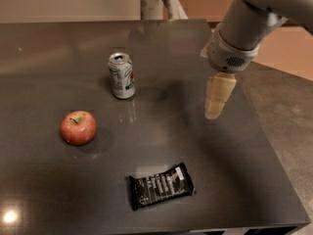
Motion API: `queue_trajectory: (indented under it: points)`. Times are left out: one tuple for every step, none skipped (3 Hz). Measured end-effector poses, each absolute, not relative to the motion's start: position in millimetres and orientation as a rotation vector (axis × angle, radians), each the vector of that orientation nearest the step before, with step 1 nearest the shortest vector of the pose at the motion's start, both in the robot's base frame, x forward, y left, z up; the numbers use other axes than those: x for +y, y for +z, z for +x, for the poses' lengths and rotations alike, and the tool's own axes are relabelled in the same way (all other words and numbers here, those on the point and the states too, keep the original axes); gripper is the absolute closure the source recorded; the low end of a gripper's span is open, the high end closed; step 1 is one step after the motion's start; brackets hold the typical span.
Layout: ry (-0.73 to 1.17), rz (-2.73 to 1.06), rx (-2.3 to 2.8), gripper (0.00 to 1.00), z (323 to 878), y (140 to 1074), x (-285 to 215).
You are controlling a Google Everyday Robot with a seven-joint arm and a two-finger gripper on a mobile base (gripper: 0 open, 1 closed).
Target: Move 7up can near rxbar chocolate
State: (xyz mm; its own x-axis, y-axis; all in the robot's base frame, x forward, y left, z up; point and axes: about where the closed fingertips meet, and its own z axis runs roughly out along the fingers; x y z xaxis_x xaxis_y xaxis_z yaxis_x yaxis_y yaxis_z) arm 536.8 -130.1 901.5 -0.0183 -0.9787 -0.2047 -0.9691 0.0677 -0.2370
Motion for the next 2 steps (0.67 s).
queue_trajectory:
  points:
    - [-0.219, -2.1, 2.036, 0.0, 547, 909, -121]
    - [-0.214, -2.155, 2.042, 0.0, 560, 918, -120]
